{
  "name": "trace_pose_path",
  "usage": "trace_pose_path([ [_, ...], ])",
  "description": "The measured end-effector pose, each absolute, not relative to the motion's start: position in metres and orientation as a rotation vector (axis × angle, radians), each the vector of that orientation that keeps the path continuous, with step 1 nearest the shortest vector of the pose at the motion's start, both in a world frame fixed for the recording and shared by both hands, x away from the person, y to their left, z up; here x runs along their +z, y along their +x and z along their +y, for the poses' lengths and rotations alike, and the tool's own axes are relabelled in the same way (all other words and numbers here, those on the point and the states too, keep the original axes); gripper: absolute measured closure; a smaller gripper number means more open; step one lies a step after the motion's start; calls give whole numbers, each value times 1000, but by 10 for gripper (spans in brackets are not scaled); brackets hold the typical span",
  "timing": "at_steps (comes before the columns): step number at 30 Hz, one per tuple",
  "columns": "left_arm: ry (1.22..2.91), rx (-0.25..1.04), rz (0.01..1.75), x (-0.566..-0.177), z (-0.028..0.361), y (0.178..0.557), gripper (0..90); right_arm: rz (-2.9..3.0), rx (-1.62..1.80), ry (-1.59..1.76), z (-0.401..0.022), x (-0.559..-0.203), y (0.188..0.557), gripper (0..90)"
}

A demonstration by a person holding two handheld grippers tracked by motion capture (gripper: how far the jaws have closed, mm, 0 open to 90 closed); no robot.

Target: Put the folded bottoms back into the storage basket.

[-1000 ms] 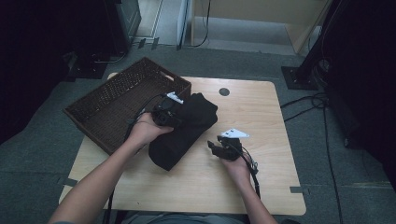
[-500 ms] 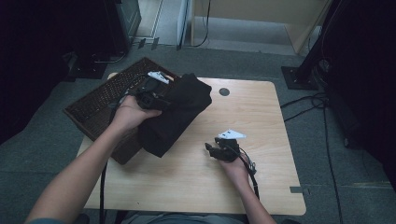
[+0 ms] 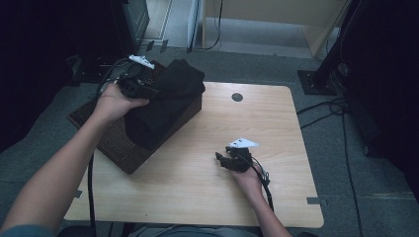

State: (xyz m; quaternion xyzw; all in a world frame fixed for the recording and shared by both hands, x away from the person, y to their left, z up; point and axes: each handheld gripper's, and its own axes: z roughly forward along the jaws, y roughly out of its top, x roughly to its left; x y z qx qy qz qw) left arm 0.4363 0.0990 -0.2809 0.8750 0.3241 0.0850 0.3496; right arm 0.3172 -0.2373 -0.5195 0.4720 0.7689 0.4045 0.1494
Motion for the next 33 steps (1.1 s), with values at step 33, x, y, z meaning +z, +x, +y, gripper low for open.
trace_pose_path([
  [33,2322,-32,875,-398,127,517,706,2207,1150,1331,-232,-522,313,475],
])
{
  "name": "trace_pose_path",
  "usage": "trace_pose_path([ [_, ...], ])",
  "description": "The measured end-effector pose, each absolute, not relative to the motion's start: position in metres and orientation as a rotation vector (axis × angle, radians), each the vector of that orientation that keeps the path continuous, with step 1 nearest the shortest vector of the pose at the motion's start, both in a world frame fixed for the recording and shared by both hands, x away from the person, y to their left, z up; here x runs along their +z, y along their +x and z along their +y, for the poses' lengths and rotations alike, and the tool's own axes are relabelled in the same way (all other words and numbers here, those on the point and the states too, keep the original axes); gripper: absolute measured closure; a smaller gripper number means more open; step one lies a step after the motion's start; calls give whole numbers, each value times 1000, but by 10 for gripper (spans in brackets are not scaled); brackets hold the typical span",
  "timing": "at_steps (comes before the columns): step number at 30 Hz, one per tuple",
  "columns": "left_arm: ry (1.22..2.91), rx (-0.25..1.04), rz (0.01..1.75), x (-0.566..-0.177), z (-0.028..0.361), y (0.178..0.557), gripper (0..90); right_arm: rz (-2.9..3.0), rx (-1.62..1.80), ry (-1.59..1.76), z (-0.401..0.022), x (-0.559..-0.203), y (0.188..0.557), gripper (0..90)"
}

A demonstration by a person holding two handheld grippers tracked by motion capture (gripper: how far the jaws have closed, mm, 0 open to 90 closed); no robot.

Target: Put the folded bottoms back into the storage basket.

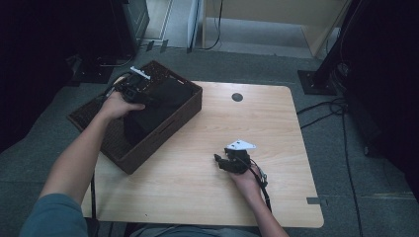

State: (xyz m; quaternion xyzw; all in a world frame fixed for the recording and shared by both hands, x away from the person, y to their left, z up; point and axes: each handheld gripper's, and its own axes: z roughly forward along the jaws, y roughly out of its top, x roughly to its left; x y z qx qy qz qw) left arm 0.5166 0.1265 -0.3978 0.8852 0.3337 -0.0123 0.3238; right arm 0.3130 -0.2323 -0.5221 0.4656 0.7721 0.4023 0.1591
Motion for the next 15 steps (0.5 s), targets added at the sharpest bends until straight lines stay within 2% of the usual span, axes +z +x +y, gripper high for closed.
trace_pose_path([
  [10,2306,-89,985,-438,133,534,687,2206,1150,1331,-232,-522,313,476],
  [15,2259,-82,1076,-453,143,538,567,2207,1150,1334,-232,-522,313,475],
])
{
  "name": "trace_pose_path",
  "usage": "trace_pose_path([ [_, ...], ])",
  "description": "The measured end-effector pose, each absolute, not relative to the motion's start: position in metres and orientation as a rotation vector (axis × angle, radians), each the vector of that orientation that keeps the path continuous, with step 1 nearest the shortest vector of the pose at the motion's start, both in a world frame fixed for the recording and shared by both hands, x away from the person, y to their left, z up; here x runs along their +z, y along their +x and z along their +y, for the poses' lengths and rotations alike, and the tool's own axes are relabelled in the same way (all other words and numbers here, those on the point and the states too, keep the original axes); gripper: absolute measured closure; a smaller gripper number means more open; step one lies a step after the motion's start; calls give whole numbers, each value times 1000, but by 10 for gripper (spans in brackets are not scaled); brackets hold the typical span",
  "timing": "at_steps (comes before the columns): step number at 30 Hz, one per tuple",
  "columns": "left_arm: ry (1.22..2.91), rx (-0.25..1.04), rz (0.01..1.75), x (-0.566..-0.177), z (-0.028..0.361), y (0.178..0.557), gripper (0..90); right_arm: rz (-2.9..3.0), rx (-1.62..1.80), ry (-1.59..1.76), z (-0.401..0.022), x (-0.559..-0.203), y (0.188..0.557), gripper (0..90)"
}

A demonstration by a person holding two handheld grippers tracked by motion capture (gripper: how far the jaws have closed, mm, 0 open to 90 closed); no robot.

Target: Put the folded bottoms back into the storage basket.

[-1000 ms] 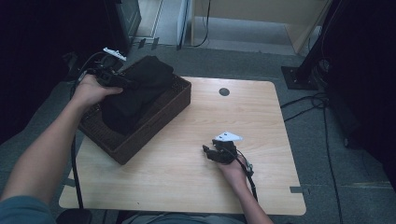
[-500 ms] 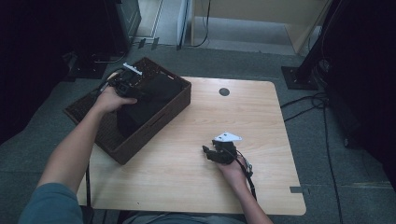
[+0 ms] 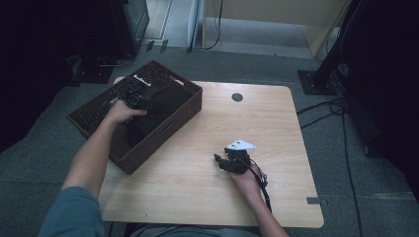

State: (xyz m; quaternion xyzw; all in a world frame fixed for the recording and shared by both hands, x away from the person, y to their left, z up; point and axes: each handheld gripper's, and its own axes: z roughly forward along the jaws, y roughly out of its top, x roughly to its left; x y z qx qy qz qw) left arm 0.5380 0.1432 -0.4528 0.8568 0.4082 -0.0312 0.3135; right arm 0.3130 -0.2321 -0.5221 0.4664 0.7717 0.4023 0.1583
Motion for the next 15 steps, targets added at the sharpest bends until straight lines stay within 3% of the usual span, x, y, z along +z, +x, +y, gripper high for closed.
trace_pose_path([
  [6,2247,-1,1097,-449,146,538,429,2209,1153,1333,-232,-522,313,471],
  [11,2142,81,1074,-425,155,535,438,2210,1153,1334,-232,-522,313,469],
  [15,2163,130,1049,-409,151,537,472,2213,1151,1327,-231,-522,313,469],
])
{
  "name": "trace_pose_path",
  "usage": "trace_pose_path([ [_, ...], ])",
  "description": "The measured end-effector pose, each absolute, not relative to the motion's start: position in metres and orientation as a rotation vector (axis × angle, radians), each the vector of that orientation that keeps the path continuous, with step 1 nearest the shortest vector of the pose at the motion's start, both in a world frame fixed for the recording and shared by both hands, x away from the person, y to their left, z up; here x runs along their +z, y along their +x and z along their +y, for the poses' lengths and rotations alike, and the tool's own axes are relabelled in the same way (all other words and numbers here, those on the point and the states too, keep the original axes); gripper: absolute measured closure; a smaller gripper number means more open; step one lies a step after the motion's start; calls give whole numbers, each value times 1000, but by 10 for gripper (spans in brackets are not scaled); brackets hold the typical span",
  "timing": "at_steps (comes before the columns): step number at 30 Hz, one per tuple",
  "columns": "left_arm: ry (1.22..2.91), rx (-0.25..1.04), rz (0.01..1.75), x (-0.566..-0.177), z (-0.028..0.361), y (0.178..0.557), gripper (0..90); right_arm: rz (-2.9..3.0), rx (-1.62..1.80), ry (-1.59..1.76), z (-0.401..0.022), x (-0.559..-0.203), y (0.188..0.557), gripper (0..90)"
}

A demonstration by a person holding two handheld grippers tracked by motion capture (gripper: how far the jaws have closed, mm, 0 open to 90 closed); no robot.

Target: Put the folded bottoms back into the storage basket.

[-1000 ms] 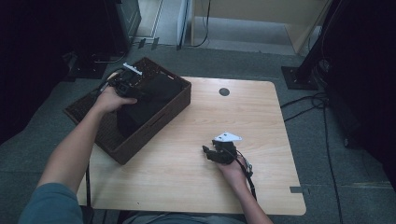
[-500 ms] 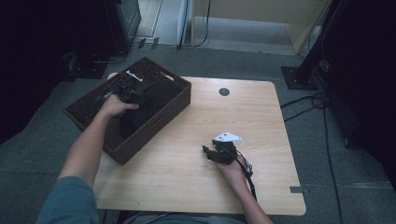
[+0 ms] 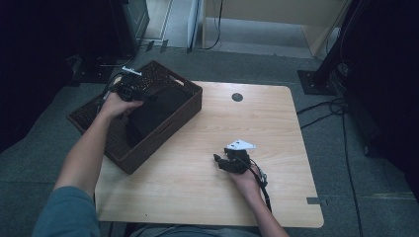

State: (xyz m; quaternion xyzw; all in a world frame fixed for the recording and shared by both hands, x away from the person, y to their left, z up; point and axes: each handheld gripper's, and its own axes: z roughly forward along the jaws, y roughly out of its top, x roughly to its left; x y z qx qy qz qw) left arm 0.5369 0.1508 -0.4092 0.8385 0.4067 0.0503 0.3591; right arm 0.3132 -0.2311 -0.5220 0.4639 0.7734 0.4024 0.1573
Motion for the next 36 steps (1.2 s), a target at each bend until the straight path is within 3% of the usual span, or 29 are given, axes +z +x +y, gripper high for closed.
trace_pose_path([
  [9,2196,196,982,-410,117,544,612,2215,1161,1328,-231,-522,314,470],
  [22,2262,219,978,-455,103,550,613,2211,1180,1343,-232,-522,314,471],
  [36,2162,281,944,-478,108,542,599,2212,1178,1342,-231,-522,314,472],
])
